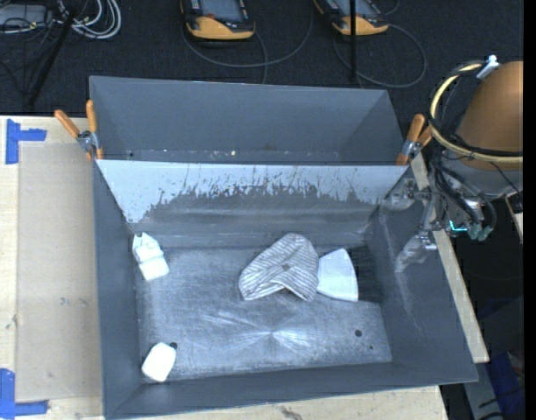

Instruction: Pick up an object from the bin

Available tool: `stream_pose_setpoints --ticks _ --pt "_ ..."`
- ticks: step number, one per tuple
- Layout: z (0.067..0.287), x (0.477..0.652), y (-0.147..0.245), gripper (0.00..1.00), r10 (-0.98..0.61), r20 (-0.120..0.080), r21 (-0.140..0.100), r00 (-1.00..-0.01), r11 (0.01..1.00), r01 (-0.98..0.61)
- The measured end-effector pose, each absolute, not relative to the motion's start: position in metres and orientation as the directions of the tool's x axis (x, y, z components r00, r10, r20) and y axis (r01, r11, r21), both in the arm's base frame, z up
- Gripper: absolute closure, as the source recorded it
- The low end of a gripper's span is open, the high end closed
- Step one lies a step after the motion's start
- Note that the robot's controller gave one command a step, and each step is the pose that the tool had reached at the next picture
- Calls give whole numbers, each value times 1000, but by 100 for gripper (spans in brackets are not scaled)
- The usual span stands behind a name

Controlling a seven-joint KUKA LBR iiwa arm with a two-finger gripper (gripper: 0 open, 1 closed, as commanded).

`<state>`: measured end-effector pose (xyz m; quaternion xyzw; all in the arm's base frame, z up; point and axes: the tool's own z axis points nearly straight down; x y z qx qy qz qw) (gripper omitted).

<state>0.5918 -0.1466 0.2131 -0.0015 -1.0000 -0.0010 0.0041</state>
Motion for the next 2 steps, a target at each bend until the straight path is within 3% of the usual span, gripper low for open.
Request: stream_pose_setpoints --ticks 1,2 --pt "218 593 -146 0 0 0 1 -1000 1000 0" --pt "92 600 -120 100 21 -25 -8 -999 1000 21"
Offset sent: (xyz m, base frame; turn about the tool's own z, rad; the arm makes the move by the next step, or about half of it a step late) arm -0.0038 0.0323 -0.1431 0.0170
